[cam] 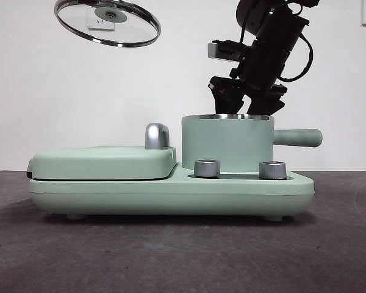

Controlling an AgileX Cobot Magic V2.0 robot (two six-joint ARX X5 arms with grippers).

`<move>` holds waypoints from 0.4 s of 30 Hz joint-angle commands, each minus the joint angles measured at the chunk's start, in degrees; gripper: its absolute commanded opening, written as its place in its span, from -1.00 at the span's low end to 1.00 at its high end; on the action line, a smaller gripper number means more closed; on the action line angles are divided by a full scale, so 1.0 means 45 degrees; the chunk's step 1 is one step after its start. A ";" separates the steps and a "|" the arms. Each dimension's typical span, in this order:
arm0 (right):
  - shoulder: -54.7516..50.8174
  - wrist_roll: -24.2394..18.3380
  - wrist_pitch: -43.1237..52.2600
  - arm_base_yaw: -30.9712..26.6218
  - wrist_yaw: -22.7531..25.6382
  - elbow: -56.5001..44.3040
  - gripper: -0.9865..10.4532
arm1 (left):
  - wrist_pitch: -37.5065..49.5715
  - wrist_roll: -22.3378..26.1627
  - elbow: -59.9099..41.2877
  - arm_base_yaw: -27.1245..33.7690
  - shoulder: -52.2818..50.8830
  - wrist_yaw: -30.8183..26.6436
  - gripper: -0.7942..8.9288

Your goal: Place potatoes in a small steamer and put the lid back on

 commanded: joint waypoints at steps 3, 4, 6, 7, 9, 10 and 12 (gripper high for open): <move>-0.2127 0.0262 -0.0369 0.0068 -0.0850 0.0384 -0.24 | 0.0359 0.0141 0.0316 -0.0073 -0.0107 0.0223 -0.82; -0.2739 0.0287 -0.0457 0.0063 -0.0865 0.0350 -0.30 | 0.0350 0.0350 0.0316 -0.0131 -0.0107 0.0228 -0.82; -0.3774 0.0287 -0.0656 0.0053 -0.0865 0.0257 -0.35 | 0.0359 0.0753 0.0316 -0.0359 -0.0107 0.0228 -0.82; -0.4235 0.0287 -0.0753 0.0053 -0.0869 0.0160 -0.35 | 0.0389 0.0850 0.0316 -0.0510 -0.0107 0.0223 -0.82; -0.5212 0.0287 -0.0743 0.0053 -0.0869 -0.0340 -0.35 | 0.0515 0.0942 0.0316 -0.0787 -0.0092 0.0223 -0.82; -0.5678 0.0287 -0.0675 0.0053 -0.0855 -0.0719 -0.36 | 0.0607 0.0942 0.0316 -0.0913 -0.0087 0.0223 -0.82; -0.6679 0.0291 -0.0631 0.0053 -0.0816 -0.1622 -0.37 | 0.0826 0.0942 0.0316 -0.1137 -0.0044 0.0228 -0.82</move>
